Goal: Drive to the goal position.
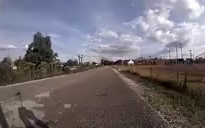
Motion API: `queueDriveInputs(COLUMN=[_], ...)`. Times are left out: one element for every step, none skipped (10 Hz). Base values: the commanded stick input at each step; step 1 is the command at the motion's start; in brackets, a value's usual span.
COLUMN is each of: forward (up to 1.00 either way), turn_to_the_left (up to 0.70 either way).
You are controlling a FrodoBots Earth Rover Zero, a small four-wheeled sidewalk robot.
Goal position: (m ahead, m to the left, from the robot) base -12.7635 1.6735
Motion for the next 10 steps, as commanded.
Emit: queueDriveInputs(forward=[0.06, 0.06, 0.06, 0.06, 0.06, 0.06, 0.06, 0.06, 0.06, 0.06], turn_to_the_left=[0.00, 0.00, 0.00, 0.00, 0.00, 0.00, 0.00, 0.00, 0.00, 0.00])
